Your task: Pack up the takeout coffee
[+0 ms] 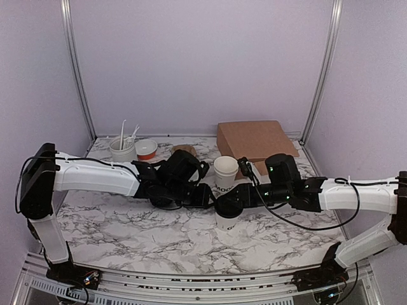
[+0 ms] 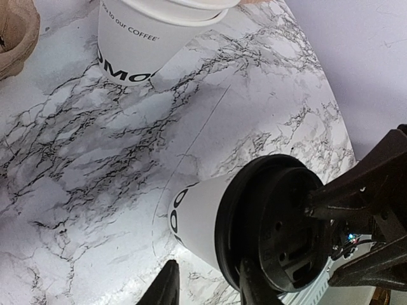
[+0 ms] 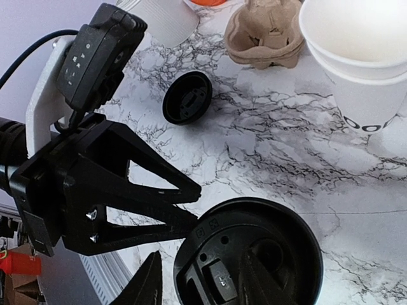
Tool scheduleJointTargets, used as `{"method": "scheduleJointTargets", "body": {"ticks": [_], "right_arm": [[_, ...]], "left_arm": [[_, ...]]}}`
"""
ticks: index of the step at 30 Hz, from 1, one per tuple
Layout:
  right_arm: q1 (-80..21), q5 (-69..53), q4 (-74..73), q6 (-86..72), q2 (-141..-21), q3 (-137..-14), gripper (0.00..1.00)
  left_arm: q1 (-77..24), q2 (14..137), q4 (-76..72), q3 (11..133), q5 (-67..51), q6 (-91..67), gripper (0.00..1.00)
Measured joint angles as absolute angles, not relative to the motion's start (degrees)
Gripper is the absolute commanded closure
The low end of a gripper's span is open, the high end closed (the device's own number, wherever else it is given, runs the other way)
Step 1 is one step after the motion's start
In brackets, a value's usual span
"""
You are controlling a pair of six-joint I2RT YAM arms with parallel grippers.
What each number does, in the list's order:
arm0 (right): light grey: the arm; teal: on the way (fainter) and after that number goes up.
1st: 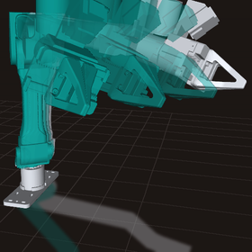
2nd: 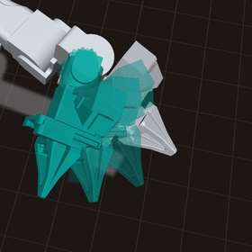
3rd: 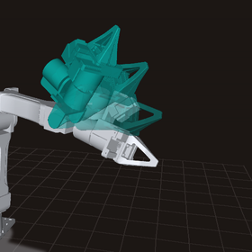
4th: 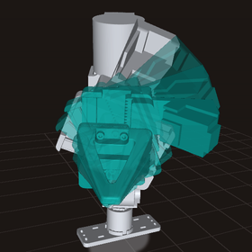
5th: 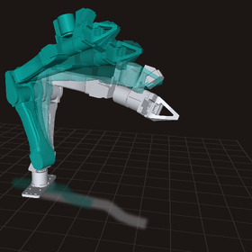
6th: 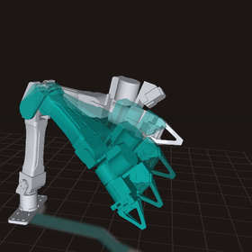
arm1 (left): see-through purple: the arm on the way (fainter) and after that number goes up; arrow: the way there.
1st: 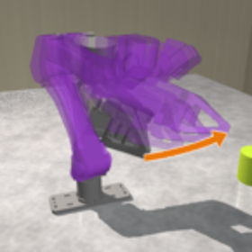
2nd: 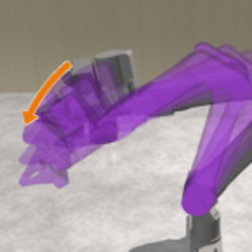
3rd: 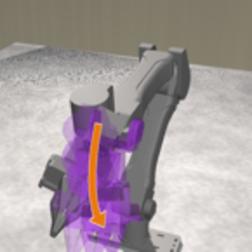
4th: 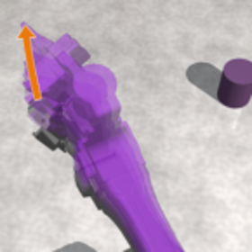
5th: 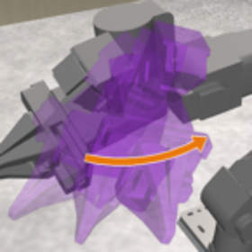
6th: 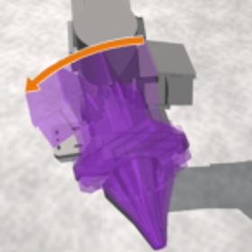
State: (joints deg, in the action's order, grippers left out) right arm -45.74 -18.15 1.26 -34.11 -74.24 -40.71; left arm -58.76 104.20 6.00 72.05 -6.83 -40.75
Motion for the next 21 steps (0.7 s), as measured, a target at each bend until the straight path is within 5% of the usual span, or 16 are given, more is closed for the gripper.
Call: {"method": "scheduleJointTargets", "body": {"ticks": [21], "right_arm": [[-44.5,-17.4,-1.6,-32.2,-72.9,-42.7,0.6]], "left_arm": [[-58.9,100.9,6.5,70.3,-10.5,-42.4,0.65]]}}
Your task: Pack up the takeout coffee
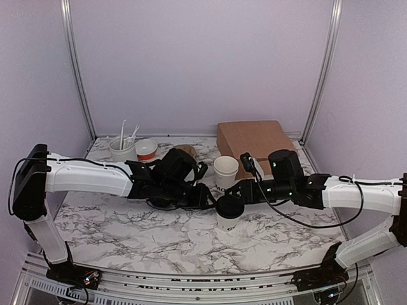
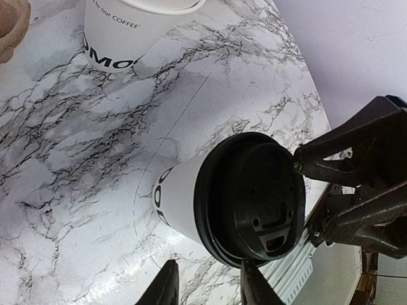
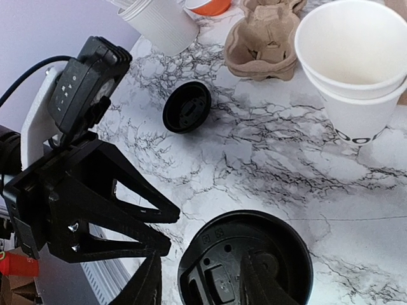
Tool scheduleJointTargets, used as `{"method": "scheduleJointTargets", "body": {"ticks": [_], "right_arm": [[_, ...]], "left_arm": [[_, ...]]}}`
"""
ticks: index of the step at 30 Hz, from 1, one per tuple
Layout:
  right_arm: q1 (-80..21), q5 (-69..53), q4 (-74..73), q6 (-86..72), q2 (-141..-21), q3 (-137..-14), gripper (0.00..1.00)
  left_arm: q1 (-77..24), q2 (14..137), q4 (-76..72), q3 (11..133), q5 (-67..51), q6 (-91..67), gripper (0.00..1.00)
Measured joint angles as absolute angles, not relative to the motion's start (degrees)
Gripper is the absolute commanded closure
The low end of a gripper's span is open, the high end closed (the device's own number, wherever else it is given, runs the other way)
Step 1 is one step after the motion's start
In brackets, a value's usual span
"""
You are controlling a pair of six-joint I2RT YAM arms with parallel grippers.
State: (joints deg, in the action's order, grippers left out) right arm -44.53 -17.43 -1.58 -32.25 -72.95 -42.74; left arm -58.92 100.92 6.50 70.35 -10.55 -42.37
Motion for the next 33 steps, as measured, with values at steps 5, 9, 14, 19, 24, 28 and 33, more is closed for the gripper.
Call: {"method": "scheduleJointTargets", "body": {"ticks": [5,9,14,19,24,28,33], "right_arm": [[-43.4,-18.3,-1.3,-32.3,-71.5,-40.6,0.6],[-43.0,-19.1,-1.1,-32.3,-71.3,-39.2,0.6],[-42.8,-19.9,0.4,-32.3,-71.2,-38.2,0.6],[-42.8,-20.3,1.7,-32.6,-70.6,-37.1,0.6],[-42.8,-20.6,2.5,-32.9,-70.1,-36.3,0.6],[-42.8,-20.6,2.6,-33.0,-69.7,-36.0,0.6],[-42.8,-20.6,2.5,-33.2,-69.3,-35.9,0.6]], "left_arm": [[-59.3,101.0,4.2,68.8,-12.0,-44.1,0.65],[-59.5,101.4,2.5,68.3,-12.6,-45.1,0.65],[-59.6,102.2,0.8,67.9,-13.0,-45.9,0.65],[-59.6,103.4,-0.3,67.6,-13.0,-46.0,0.66],[-59.6,103.8,-1.6,67.5,-12.5,-46.0,0.66],[-59.6,103.8,-2.3,67.2,-12.3,-46.0,0.66],[-59.6,103.7,-1.9,67.4,-11.6,-45.3,0.66]]}}
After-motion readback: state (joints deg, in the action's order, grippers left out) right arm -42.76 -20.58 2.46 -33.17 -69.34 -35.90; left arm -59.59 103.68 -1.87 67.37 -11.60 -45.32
